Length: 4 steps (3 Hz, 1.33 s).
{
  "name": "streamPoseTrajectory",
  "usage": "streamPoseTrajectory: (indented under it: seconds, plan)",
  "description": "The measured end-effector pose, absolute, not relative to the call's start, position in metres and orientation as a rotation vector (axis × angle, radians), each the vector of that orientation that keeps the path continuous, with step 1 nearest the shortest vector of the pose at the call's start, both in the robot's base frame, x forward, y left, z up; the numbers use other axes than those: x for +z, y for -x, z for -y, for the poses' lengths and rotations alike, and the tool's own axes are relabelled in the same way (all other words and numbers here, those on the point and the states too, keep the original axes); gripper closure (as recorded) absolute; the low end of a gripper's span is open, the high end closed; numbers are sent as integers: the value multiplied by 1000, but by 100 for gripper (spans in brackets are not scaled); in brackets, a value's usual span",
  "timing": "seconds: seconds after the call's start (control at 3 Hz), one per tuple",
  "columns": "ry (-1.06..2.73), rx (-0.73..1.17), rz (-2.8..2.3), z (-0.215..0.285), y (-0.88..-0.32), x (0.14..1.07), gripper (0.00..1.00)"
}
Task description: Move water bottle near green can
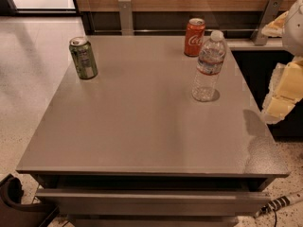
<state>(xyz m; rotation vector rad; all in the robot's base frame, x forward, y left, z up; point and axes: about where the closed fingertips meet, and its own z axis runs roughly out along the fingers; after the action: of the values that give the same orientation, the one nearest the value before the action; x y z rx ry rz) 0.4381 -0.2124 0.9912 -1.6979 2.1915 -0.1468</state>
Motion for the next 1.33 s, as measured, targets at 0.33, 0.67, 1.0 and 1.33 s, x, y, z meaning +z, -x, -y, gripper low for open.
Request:
streamPoseTrajectory:
  seconds: [0.33,0.67,1.0,1.33]
  plan:
    - [1698,-147,-2191,212,-438,991,0]
    - [1625,-110,-2150,223,-452,992,0]
    - [1490,3,-1991,235,-488,988,0]
    - [1380,137,-1849,228,-523,985,0]
